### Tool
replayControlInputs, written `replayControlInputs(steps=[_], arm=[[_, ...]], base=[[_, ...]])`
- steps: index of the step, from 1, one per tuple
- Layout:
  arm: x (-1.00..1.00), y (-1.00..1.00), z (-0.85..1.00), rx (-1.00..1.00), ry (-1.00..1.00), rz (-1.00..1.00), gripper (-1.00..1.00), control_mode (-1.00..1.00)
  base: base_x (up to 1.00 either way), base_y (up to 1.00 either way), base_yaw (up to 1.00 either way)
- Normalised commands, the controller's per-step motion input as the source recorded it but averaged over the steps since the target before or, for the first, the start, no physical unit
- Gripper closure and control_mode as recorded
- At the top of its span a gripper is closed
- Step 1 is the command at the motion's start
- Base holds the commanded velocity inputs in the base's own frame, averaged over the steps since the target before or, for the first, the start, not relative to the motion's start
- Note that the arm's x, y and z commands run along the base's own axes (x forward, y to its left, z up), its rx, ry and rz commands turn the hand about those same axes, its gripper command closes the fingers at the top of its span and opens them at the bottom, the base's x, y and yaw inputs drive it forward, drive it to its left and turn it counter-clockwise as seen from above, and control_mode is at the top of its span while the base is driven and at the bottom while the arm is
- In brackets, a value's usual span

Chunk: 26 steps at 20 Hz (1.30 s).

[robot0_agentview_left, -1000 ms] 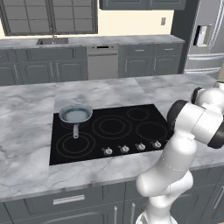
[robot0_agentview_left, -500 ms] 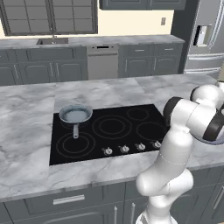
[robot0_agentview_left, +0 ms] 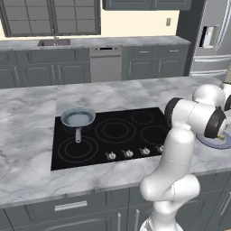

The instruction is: Pick up the butter stick and place it in the pan. Then turn on the burner for the pan.

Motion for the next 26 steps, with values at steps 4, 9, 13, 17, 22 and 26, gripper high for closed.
replayControlInputs(steps=[4,9,13,17,22,26], arm=[[0.14,-0.09,-0.07,0.0,0.0,0.01,-1.0,-1.0],[0.07,-0.13,-0.04,0.0,0.0,0.02,-1.0,-1.0],[0.03,-0.15,-0.06,0.0,0.0,0.03,-1.0,-1.0],[0.03,-0.14,-0.06,0.0,0.0,0.02,-1.0,-1.0],[0.02,-0.09,-0.09,0.0,0.0,0.02,-1.0,-1.0],[0.09,0.0,-0.06,0.0,0.0,0.0,-1.0,-1.0]], base=[[0.0,0.0,0.0],[0.0,0.0,0.0],[0.0,0.0,0.0],[0.0,0.0,0.0],[0.0,0.0,0.0],[0.0,0.0,0.0]])
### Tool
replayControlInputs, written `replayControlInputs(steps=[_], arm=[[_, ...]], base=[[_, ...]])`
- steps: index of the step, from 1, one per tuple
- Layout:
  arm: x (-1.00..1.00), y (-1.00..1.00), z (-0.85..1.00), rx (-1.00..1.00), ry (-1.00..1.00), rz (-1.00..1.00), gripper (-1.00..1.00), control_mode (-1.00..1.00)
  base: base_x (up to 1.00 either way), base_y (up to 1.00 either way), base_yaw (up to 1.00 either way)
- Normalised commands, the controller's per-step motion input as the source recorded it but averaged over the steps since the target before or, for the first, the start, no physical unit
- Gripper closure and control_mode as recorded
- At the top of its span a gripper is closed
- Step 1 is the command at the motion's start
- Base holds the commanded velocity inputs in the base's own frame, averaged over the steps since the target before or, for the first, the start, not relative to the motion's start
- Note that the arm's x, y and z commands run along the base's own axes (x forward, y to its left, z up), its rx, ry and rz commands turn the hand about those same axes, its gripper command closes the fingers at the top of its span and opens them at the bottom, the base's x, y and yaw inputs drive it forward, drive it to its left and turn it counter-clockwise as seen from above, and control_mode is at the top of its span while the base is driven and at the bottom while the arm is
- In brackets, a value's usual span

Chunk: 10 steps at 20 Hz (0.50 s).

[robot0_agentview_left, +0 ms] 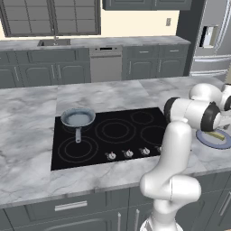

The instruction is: Pick up the butter stick and place it in the pan. Then turn on the burner for the pan.

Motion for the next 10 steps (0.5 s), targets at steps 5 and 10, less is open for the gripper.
replayControlInputs(steps=[5,10], arm=[[0.15,0.0,-0.1,0.0,0.0,0.0,-1.0,-1.0],[0.15,0.0,-0.16,0.0,0.0,0.0,-1.0,-1.0]], base=[[0.0,0.0,0.0],[0.0,0.0,0.0]])
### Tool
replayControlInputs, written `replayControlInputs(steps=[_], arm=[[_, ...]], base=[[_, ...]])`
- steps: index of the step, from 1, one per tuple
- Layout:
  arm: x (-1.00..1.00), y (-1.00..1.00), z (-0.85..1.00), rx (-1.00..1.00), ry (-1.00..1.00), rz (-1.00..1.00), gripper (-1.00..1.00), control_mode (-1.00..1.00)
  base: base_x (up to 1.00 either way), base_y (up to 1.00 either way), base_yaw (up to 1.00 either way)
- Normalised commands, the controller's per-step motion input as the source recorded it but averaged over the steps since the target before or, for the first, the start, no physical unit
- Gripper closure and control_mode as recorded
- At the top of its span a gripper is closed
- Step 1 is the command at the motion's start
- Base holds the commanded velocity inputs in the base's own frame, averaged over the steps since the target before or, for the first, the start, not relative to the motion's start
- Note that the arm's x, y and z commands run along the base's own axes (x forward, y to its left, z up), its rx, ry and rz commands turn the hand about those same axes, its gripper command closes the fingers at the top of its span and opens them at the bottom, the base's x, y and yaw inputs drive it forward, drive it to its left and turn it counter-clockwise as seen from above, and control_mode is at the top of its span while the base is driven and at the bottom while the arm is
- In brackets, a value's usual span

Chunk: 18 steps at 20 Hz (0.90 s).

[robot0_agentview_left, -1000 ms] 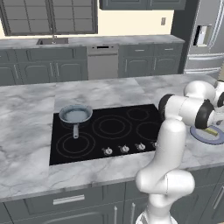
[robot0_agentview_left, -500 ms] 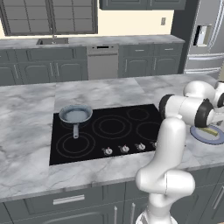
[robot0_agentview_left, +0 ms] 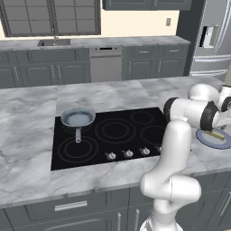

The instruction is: Pick up the butter stick and place it in the pan. Then turn on the burner for the pan.

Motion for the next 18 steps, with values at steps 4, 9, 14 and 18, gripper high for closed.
replayControlInputs(steps=[4,9,14,18], arm=[[0.16,-0.11,-0.07,0.0,0.0,0.0,-1.0,-1.0],[0.14,-0.14,-0.06,0.0,0.0,0.01,-1.0,-1.0],[0.08,-0.06,-0.09,0.0,0.0,0.0,-1.0,-1.0],[0.04,-0.02,-0.12,0.0,0.0,0.0,-1.0,-1.0]], base=[[0.0,0.0,0.0],[0.0,0.0,0.0],[0.0,0.0,0.0],[0.0,0.0,0.0]])
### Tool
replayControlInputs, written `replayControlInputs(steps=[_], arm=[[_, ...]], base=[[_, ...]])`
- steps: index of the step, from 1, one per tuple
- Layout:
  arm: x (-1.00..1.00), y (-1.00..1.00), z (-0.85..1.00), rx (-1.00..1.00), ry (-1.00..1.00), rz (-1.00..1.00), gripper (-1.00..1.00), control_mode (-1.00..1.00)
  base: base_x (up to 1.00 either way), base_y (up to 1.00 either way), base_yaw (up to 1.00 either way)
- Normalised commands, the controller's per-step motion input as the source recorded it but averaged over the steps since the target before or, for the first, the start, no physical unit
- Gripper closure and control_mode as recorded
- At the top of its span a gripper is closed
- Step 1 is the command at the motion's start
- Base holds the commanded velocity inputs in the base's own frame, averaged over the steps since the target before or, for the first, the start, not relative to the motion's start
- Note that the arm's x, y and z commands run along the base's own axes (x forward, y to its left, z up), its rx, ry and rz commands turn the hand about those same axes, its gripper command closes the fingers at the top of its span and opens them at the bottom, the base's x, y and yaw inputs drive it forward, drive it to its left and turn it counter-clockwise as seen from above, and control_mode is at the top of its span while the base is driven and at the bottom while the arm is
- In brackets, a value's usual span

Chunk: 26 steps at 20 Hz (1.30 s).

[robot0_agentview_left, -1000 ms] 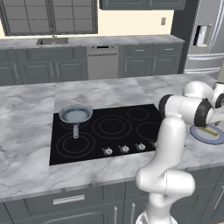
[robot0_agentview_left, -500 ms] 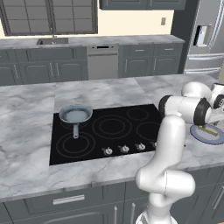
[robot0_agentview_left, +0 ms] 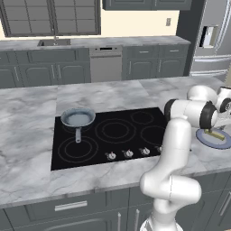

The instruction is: Pick up the butter stick and place it in the pan. Then turn on the burner for the pan.

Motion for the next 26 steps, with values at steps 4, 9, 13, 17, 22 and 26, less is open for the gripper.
replayControlInputs(steps=[4,9,13,17,22,26], arm=[[0.06,-0.03,-0.12,0.0,0.0,0.0,-1.0,-1.0],[0.05,-0.09,-0.1,0.0,0.0,0.0,-1.0,-1.0],[0.05,-0.07,-0.08,0.0,0.0,0.0,-1.0,-1.0],[0.14,-0.07,-0.07,0.0,0.0,0.0,-1.0,-1.0],[0.09,0.0,-0.1,0.0,0.0,0.0,-1.0,-1.0],[0.02,0.0,-0.09,0.0,0.01,0.0,-1.0,-1.0]], base=[[0.0,0.0,0.0],[0.0,0.0,0.0],[0.0,0.0,0.0],[0.0,0.0,0.0],[0.0,0.0,0.0],[0.0,0.0,0.0]])
